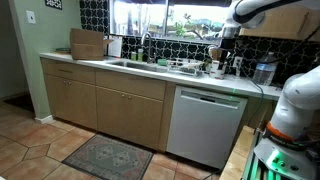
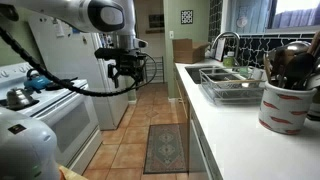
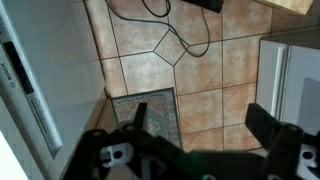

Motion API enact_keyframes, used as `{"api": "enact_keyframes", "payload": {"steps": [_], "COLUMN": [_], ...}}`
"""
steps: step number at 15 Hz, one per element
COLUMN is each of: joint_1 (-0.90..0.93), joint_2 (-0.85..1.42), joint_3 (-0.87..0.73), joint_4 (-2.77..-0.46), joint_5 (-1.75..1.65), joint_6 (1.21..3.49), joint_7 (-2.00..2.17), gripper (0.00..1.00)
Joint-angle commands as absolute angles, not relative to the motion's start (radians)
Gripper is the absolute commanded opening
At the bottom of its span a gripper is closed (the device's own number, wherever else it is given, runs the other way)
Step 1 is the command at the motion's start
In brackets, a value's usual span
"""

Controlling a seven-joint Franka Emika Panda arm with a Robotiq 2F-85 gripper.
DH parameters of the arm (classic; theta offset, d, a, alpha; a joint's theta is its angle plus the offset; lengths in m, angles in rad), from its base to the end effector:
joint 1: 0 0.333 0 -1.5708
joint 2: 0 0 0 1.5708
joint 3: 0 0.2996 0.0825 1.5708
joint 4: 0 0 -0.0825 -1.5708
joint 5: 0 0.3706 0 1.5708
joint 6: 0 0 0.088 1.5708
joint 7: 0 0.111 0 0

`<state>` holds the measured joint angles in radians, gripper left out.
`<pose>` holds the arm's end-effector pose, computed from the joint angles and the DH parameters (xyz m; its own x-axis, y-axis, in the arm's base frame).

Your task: Place a wooden spoon on the countertop

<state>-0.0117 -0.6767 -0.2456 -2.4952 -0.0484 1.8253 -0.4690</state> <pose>0.3344 -0.0983 0.4894 0.9615 0.2715 0.0422 0.2744 -0.9567 -0.0973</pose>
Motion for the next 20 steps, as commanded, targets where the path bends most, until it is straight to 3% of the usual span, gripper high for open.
{"api": "enact_keyframes", "payload": {"steps": [1,4,14,20], "joint_1": [-0.017,-0.017,-0.163,-0.276], "joint_2": [-0.675,-0.675,-0.584,-0.478], "joint_3": [-0.241,-0.241,-0.240,-0.311], "joint_4": [-2.493,-2.493,-2.307,-2.162], "joint_5": [-0.045,-0.045,-0.276,-0.318], "joint_6": [1.823,1.823,2.152,2.188], "joint_7": [-0.471,-0.471,-0.368,-0.304], "gripper": [1.00,1.00,1.00,1.00]}}
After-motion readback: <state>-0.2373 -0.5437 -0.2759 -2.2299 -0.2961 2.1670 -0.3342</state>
